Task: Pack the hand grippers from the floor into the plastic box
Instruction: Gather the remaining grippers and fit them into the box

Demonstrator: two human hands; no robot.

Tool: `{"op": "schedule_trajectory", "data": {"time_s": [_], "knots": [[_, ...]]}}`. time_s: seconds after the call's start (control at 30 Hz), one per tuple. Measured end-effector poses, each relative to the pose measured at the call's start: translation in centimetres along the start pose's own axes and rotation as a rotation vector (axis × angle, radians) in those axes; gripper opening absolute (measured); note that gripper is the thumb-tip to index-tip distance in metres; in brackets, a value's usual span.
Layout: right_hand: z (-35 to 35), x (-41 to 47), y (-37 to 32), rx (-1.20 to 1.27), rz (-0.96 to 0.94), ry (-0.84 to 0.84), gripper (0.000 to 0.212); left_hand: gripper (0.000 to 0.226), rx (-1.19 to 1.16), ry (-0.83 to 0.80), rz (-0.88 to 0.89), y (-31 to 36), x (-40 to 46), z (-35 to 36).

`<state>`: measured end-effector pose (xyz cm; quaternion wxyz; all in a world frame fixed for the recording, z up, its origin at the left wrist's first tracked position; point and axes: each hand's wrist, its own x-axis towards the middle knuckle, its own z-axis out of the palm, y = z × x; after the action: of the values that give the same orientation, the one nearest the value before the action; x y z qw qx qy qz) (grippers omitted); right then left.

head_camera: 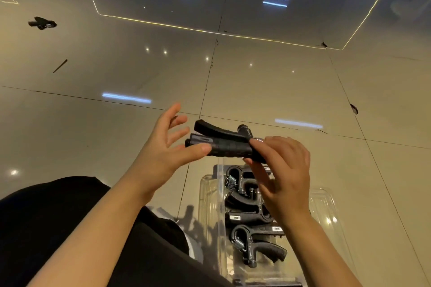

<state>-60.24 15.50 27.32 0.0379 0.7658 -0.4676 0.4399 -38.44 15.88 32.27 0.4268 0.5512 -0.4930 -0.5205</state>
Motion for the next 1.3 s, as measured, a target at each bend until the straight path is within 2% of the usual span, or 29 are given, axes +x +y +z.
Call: {"op": "schedule_trajectory", "data": {"time_s": [0.1, 0.2, 0.3, 0.37, 0.43, 0.47, 0.57, 0.6, 0.73, 0.87, 0.97, 1.03, 1.1, 1.17, 1.23, 1.3], "knots": [[-1.5, -0.2, 1.0, -0.041, -0.214, -0.004, 0.029, 0.107, 0.213, -0.109, 0.133, 0.1, -1.0, -0.3], [-2.8, 0.0, 0.9, -0.073, -0.384, -0.035, 0.032, 0.104, 0.529, -0.234, 0.206, -0.1, -2.1, 0.0], [-3.6, -0.2, 0.6, -0.092, -0.466, -0.074, 0.035, 0.098, 0.656, -0.3, 0.242, -0.4, -2.8, 0.2], [-3.9, -0.5, 0.5, -0.083, -0.449, -0.124, 0.032, 0.094, 0.719, -0.289, 0.271, -0.5, -3.0, 0.3], [-4.1, -0.6, 0.0, -0.063, -0.351, -0.24, 0.031, 0.091, 0.808, -0.231, 0.378, -0.7, -3.2, 0.3], [-4.3, -0.6, -0.4, -0.042, -0.264, -0.32, 0.037, 0.089, 0.859, -0.194, 0.472, -0.9, -3.3, 0.4], [-4.8, -0.3, -1.5, 0.097, 0.044, -0.566, 0.071, 0.078, 0.977, -0.143, 0.73, -1.6, -3.6, 0.9], [-4.9, 0.0, -1.7, 0.097, 0.083, -0.634, 0.078, 0.074, 1.009, -0.147, 0.783, -1.7, -3.8, 1.1], [-5.2, 0.3, -1.5, -0.156, -0.022, -0.747, 0.086, 0.067, 1.061, -0.187, 0.853, -2.1, -4.0, 1.7], [-5.4, -1.0, -1.0, -0.137, -0.022, -0.8, 0.082, 0.069, 1.106, -0.251, 0.815, -2.8, -4.2, 2.4], [-5.5, -2.5, -0.5, -0.016, 0.066, -0.79, 0.072, 0.073, 1.179, -0.294, 0.803, -3.4, -4.0, 3.2], [-5.5, -3.3, -0.4, 0.048, 0.137, -0.774, 0.074, 0.072, 1.203, -0.295, 0.823, -3.6, -3.8, 3.7], [-5.5, -3.9, -0.4, 0.112, 0.292, -0.736, 0.086, 0.067, 1.192, -0.256, 0.846, -3.5, -3.7, 3.9], [-5.6, -4.1, -0.4, 0.195, 0.523, -0.6, 0.091, 0.061, 1.146, -0.158, 0.833, -3.4, -3.5, 4.0], [-5.4, -4.0, -0.7, 0.364, 0.796, -0.412, 0.075, 0.06, 1.085, -0.017, 0.77, -3.1, -3.2, 3.8], [-4.8, -4.1, -1.3, 0.674, 1.073, -0.227, 0.048, 0.062, 1.025, 0.11, 0.687, -2.8, -2.9, 3.6]]}}
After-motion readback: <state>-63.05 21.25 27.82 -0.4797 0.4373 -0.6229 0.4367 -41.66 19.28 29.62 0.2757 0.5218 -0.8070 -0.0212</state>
